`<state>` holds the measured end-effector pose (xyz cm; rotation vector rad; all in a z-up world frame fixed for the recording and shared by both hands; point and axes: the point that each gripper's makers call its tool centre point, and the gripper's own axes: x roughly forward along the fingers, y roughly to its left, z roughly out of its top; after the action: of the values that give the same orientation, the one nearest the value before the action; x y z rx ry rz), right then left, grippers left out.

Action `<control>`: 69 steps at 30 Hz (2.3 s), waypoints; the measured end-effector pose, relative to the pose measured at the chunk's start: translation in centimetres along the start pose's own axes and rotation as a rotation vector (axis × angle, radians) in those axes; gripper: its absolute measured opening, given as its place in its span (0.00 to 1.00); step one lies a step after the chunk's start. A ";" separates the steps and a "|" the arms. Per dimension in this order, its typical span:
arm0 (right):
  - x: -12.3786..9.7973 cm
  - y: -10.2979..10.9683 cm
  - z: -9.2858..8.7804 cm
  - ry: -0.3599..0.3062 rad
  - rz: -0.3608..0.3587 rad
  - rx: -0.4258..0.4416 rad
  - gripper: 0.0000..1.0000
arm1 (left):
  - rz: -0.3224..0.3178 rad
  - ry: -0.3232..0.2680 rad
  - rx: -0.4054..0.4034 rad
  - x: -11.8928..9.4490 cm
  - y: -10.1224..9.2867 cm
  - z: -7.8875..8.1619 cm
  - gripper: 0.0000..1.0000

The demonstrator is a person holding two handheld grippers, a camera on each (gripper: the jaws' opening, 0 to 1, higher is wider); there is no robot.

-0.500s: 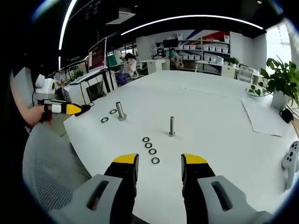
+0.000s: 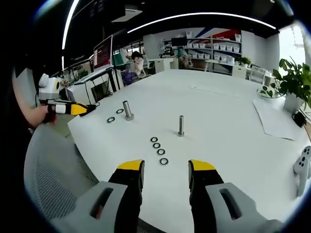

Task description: Place the washer onto the threaded stud by aligning its center hole with the stud, sliding it down to the base, and recovering from edge contact or off-axis alignment until the washer reaches the visible bottom stop.

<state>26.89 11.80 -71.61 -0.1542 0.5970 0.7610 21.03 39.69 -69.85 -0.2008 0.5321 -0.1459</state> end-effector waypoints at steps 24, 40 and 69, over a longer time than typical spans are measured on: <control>0.6 0.8 -1.1 0.041 0.038 -0.019 0.39 | -0.009 0.034 -0.008 0.1 -0.2 -0.8 0.34; 0.5 1.0 -1.1 0.040 0.041 -0.009 0.39 | -0.003 0.050 0.018 0.2 -0.3 -1.0 0.34; 0.6 1.2 -1.4 0.050 0.060 -0.002 0.40 | -0.006 0.119 0.089 0.7 -1.0 -2.0 0.34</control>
<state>25.77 12.58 -73.02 -0.1578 0.6511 0.8173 20.54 38.34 -71.62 -0.1075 0.6424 -0.1880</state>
